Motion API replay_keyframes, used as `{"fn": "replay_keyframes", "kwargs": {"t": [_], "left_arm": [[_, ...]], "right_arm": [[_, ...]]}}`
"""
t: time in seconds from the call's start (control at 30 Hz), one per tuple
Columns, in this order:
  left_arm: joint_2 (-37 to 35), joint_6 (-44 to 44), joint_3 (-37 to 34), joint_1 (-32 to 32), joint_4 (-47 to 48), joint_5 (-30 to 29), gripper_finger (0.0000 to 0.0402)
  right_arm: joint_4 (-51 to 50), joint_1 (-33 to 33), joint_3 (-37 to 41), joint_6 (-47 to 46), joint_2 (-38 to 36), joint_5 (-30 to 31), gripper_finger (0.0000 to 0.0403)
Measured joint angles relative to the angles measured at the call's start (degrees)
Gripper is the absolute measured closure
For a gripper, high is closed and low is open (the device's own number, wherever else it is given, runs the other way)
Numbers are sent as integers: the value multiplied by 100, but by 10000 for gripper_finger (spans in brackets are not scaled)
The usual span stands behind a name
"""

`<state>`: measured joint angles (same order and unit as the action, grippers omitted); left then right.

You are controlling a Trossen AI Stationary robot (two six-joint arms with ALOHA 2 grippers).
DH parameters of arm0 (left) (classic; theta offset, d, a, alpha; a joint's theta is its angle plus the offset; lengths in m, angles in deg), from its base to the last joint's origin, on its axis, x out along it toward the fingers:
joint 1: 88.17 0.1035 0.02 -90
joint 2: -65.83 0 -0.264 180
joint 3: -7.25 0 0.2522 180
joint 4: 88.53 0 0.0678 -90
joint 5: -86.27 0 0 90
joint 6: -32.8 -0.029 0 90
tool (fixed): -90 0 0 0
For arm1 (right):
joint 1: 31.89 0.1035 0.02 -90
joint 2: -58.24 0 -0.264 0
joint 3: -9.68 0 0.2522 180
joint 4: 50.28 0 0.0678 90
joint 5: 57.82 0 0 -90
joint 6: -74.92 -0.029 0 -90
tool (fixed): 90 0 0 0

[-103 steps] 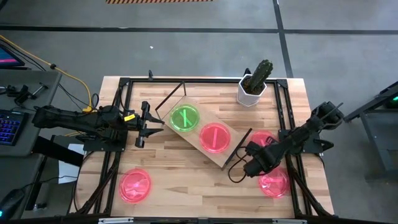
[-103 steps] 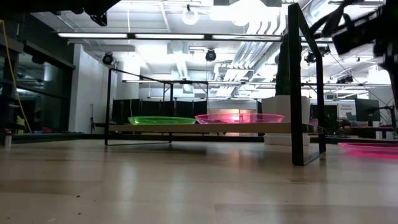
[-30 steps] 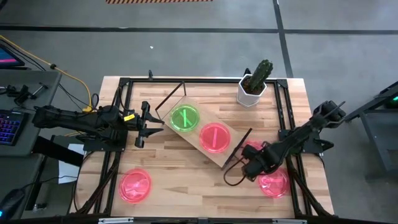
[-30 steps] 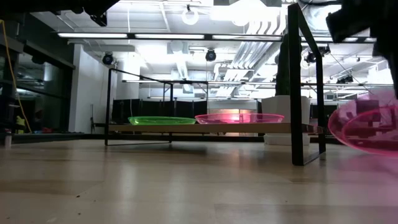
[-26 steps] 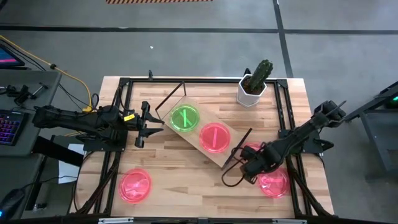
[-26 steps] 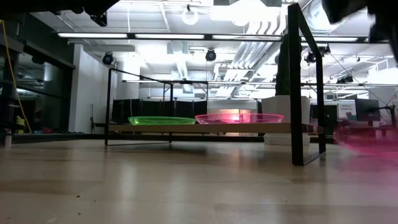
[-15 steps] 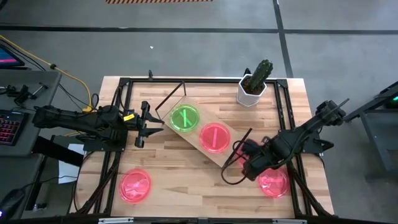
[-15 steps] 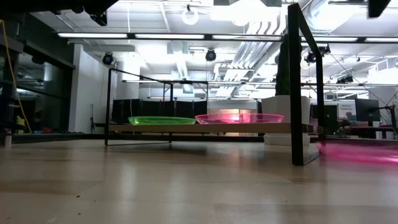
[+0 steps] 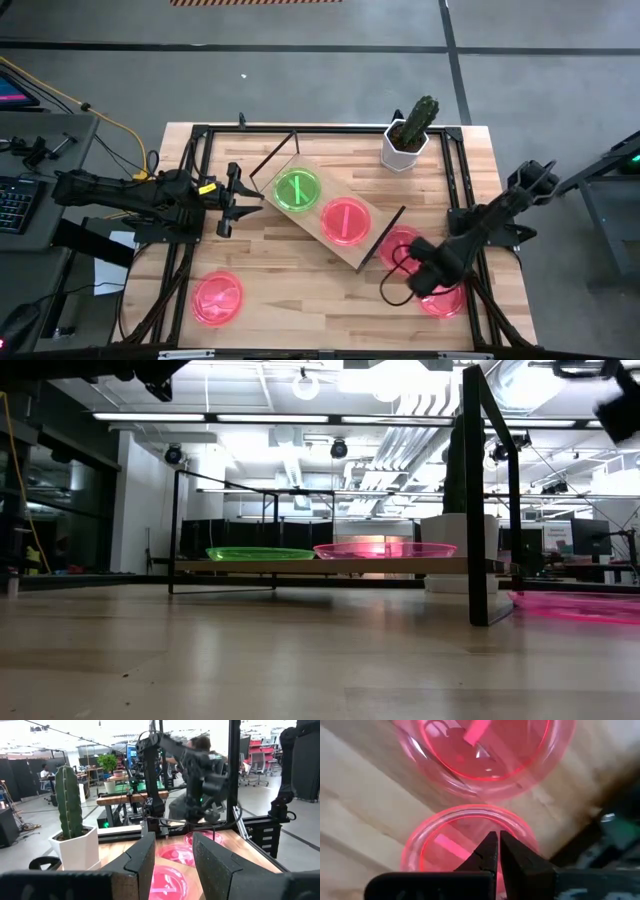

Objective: Place and stack plates onto a shelf
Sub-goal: Stack the pink plate on top of the other pink plate on the shelf

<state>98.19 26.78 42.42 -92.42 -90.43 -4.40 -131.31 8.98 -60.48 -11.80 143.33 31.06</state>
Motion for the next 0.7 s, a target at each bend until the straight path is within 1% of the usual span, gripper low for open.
{"fn": "replay_keyframes", "kwargs": {"t": [0.03,0.1,0.3,0.37,0.43,0.53,0.63,0.7], "left_arm": [[0,1,0,0,-17,0,280],[-2,37,0,0,-21,1,280],[-2,90,0,0,-57,2,280],[0,92,0,-1,-53,2,280],[-2,92,0,0,-54,2,280],[-2,124,0,0,-50,2,280],[0,149,0,0,-46,2,280],[-1,151,0,0,-45,2,280]], "right_arm": [[251,62,250,-207,-108,11,403],[667,177,715,-785,-356,274,403],[509,643,1493,-3487,-1145,1747,403],[609,777,1695,-4029,-1320,2035,403],[841,831,1897,-4196,-1415,2061,402],[1502,810,2226,-4201,-1426,2207,394],[1991,732,2557,-4197,-1388,2259,366],[1965,691,2660,-4190,-1344,2307,338]]}}
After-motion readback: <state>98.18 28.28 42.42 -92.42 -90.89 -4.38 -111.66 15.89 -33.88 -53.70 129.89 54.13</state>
